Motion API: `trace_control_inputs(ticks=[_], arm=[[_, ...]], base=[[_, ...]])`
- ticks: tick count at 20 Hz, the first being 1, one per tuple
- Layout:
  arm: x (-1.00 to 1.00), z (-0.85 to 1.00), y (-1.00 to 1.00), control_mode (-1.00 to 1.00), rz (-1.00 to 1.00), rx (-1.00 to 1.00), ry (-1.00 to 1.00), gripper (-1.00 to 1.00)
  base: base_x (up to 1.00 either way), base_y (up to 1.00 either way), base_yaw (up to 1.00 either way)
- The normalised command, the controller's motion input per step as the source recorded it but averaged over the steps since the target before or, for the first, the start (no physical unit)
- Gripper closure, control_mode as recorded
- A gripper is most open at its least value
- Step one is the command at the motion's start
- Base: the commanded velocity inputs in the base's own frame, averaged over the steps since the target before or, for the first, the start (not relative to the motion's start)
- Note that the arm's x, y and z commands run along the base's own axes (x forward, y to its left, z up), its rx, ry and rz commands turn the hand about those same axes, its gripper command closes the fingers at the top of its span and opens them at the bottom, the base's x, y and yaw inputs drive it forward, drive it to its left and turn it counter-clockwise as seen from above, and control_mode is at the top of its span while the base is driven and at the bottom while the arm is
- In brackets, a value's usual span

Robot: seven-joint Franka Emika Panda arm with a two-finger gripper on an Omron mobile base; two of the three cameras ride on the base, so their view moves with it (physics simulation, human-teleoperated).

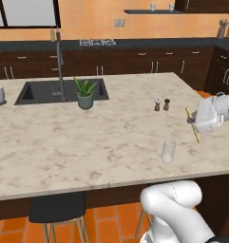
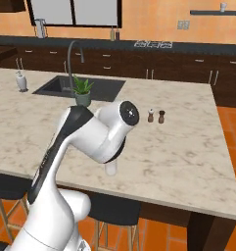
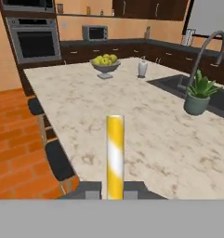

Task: Take a straw from the drawer in front and place it inside the glass cup on the dining counter.

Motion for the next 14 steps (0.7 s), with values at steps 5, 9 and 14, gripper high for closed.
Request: trace_control_inputs(ticks=[5,9,14], arm=[[0.08,0.0,-0.05,-1.0,0.16,0.17,-0.24,1.0],[0.19,0.0,-0.01,-1.0,0.13,0.24,-0.05,1.0],[0.51,0.0,-0.11,-1.0,0.03,0.16,0.05,1.0]], base=[[0.0,0.0,0.0],[0.0,0.0,0.0],[0.0,0.0,0.0]])
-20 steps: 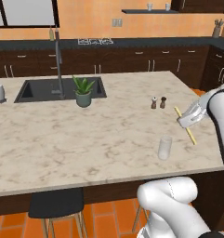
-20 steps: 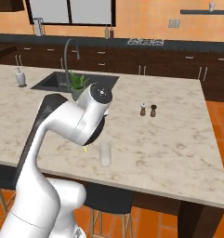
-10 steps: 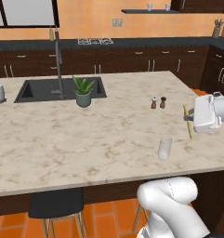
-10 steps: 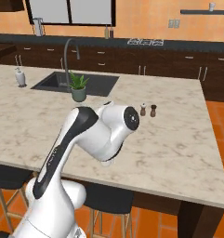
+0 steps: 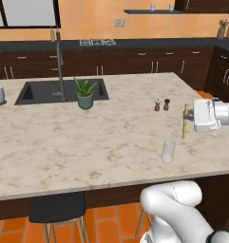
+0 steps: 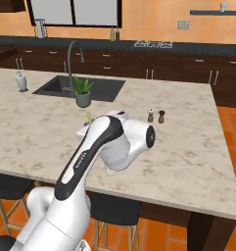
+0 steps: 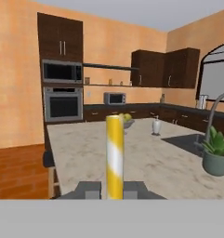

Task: Take a straw from the drawer in front and place it inside the glass cup on the dining counter.

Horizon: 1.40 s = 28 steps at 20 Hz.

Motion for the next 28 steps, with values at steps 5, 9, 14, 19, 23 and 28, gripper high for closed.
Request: trace_control_inputs(ticks=[5,9,14,19,23,28], arm=[[0.26,-0.18,-0.19,-1.0,0.0,0.01,0.01,1.0],[0.07,-0.35,-0.16,-1.0,0.0,0.01,0.0,1.0],[0.28,-0.25,-0.01,-1.0,0.02,0.09,0.0,1.0],[0.41,-0.31,0.0,-1.0,0.01,0.07,0.03,1.0],[0.34,-0.3,-0.05,-1.0,0.0,0.0,0.0,1.0],[0.37,-0.22,-0.14,-1.0,0.0,0.0,0.0,1.0]], base=[[0.0,0.0,0.0],[0.0,0.0,0.0],[0.0,0.0,0.0],[0.0,0.0,0.0],[0.0,0.0,0.0],[0.0,0.0,0.0]])
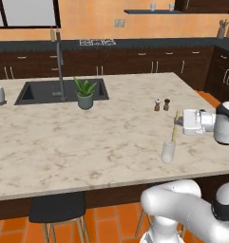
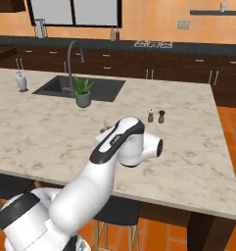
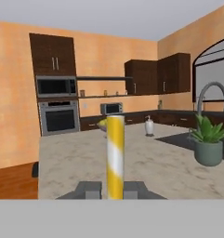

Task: Take a straw from the drawer in front and place it inside the glass cup on the dining counter.

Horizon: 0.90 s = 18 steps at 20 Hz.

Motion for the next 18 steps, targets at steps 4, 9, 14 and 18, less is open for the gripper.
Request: trace_control_inputs(ticks=[4,9,14,18], arm=[[0.34,-0.25,-0.14,-1.0,0.0,0.0,0.0,1.0],[0.34,-0.23,-0.08,-1.0,0.0,0.0,0.0,1.0],[0.37,-0.22,0.0,-1.0,0.0,0.0,0.0,1.0],[0.32,-0.25,-0.01,-1.0,0.0,0.0,0.0,1.0]], base=[[0.0,0.0,0.0],[0.0,0.0,0.0],[0.0,0.0,0.0],[0.0,0.0,0.0]])
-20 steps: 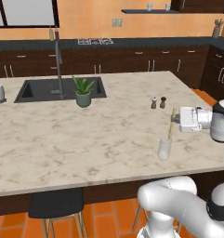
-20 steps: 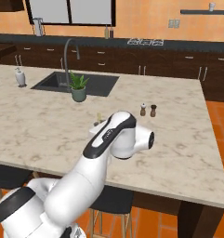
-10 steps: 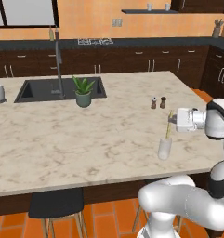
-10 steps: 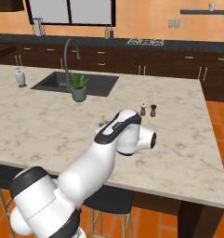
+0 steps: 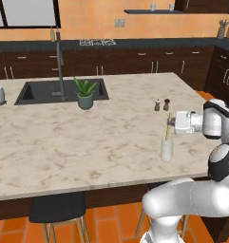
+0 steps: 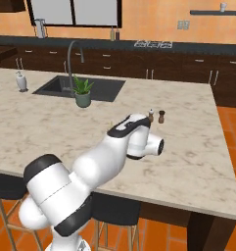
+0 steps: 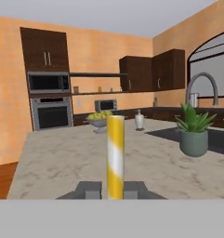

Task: Take a straw from the drawer in front and place it inside the glass cup on the dining counter.

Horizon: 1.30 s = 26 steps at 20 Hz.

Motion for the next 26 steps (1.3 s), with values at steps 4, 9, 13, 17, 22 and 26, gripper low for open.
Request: trace_control_inputs(ticks=[4,9,13,17,22,26], arm=[[0.13,-0.27,-0.03,-1.0,0.0,0.0,0.0,1.0],[-0.2,-0.26,-0.03,-1.0,0.0,0.0,0.0,1.0],[-0.05,-0.28,-0.01,-1.0,0.0,0.0,0.0,1.0],[-0.03,-0.32,0.0,-1.0,0.0,0.0,0.0,1.0],[-0.12,-0.35,-0.01,-1.0,0.0,0.0,0.0,1.0],[-0.16,-0.3,-0.05,-1.0,0.0,0.0,0.0,1.0]], base=[[0.0,0.0,0.0],[0.0,0.0,0.0],[0.0,0.0,0.0],[0.0,0.0,0.0],[0.0,0.0,0.0],[0.0,0.0,0.0]])
